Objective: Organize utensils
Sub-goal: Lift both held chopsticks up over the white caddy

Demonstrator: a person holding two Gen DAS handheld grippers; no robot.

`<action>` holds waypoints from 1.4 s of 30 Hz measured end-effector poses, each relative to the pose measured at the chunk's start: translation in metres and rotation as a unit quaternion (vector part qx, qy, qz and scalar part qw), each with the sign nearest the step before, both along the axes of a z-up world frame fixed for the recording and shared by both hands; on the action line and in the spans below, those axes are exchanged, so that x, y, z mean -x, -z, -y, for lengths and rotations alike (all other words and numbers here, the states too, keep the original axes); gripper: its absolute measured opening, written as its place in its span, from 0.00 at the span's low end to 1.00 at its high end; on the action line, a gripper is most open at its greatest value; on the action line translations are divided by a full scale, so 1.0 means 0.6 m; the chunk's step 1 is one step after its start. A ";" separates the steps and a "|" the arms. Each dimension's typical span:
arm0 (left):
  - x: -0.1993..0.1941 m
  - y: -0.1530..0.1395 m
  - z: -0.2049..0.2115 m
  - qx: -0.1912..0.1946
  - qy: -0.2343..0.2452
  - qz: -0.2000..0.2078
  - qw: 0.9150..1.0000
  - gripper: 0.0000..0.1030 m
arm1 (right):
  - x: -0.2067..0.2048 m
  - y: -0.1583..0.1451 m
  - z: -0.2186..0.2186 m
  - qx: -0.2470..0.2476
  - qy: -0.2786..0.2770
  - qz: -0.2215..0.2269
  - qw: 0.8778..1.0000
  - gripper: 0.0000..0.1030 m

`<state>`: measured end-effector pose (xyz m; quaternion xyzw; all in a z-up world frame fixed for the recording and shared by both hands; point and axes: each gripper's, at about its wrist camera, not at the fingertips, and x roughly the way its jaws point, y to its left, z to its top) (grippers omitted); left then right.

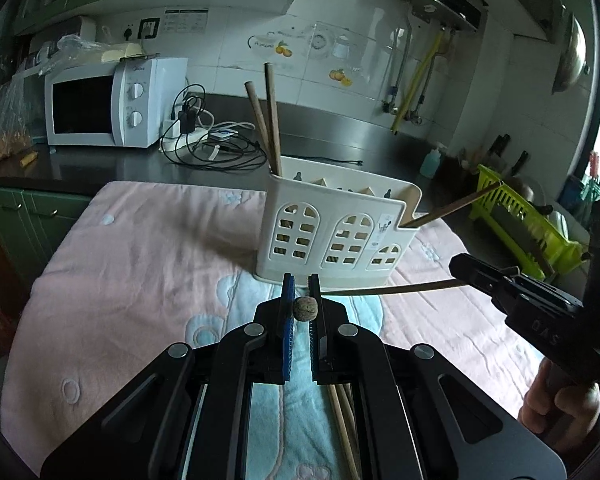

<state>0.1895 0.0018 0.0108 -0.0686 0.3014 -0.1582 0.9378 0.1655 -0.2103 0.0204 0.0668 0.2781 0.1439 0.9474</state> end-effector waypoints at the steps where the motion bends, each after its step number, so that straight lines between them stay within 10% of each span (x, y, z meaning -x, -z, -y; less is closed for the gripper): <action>1: 0.002 -0.004 0.003 -0.004 0.002 0.001 1.000 0.05 | 0.000 -0.002 0.004 -0.002 0.000 -0.001 1.000 0.07; 31: -0.008 -0.255 0.035 -0.011 0.006 0.118 0.993 0.05 | -0.008 -0.279 0.088 0.056 0.002 0.065 0.996 0.06; 42: -0.098 -0.315 0.068 -0.026 -0.020 0.169 0.985 0.05 | -0.089 -0.270 0.077 0.068 0.005 0.069 0.995 0.06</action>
